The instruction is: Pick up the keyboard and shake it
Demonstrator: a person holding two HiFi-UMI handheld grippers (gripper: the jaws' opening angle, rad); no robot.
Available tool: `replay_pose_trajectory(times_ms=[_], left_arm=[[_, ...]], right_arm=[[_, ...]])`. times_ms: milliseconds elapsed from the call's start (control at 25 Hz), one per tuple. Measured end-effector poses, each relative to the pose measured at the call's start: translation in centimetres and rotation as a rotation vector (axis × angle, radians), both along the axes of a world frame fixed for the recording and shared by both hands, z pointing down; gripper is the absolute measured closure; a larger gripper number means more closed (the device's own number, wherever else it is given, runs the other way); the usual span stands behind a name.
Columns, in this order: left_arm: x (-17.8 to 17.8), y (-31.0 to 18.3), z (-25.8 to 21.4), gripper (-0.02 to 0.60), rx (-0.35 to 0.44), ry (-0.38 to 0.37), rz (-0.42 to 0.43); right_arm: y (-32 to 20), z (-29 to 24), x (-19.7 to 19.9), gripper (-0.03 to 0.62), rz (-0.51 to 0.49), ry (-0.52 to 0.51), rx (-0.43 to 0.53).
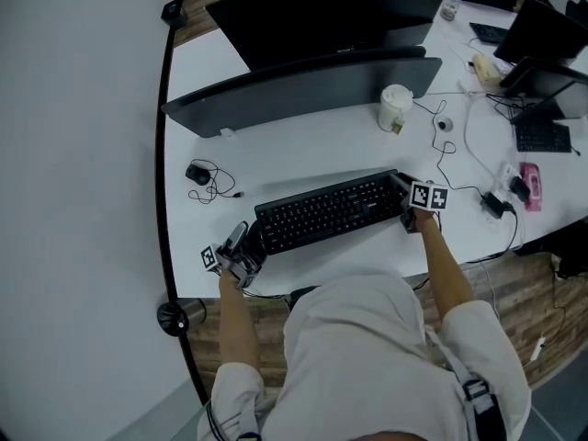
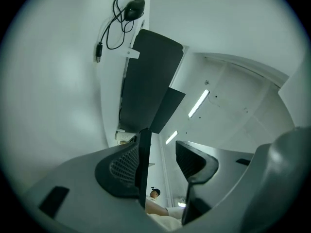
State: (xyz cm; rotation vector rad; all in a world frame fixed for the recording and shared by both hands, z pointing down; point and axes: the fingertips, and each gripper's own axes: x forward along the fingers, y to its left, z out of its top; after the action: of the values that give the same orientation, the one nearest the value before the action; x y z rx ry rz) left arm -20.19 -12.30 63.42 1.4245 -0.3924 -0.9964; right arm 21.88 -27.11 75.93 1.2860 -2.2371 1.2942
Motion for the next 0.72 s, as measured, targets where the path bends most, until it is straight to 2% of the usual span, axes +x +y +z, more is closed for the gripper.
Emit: replay_pose_trajectory(times_ms=[160,240,360,480,560,600,720], left_arm=[[0.1,0.1,-0.9,0.342,0.047,0.062,-0.047],[0.2,0.0,-1.0,0.342,0.042,0.078,-0.068],[0.1,-0.2,-1.1,0.342,0.052,0.038,-0.103],[-0.2,-0.9,-1.3,0.341,0.076,-0.042,-0.194],[-0.9,-1.3,-0.5,0.342,0.04,-0.07,-0.249],[-1.3,-1.4,0.0,0.339,0.015,-0.06,-0.266],[-1.9,-1.4,0.6,0.33,-0.049,0.034,-0.308]], right_arm=[[-0.4,-0.3,-0.1,0.41,-0.002,-0.019,0.019],[-0.6,-0.4,0.0,0.41,0.004,-0.03,0.035],[-0.9,-0.7,0.4,0.413,0.02,-0.042,0.053],[-1.0,-0.7,0.4,0.418,0.021,-0.032,0.064],[-0.8,-0.6,0.1,0.421,0.005,-0.016,0.065],[-0.7,-0.5,0.0,0.422,-0.002,-0.01,0.066],[-0.5,-0.5,-0.1,0.427,-0.009,0.005,0.073]])
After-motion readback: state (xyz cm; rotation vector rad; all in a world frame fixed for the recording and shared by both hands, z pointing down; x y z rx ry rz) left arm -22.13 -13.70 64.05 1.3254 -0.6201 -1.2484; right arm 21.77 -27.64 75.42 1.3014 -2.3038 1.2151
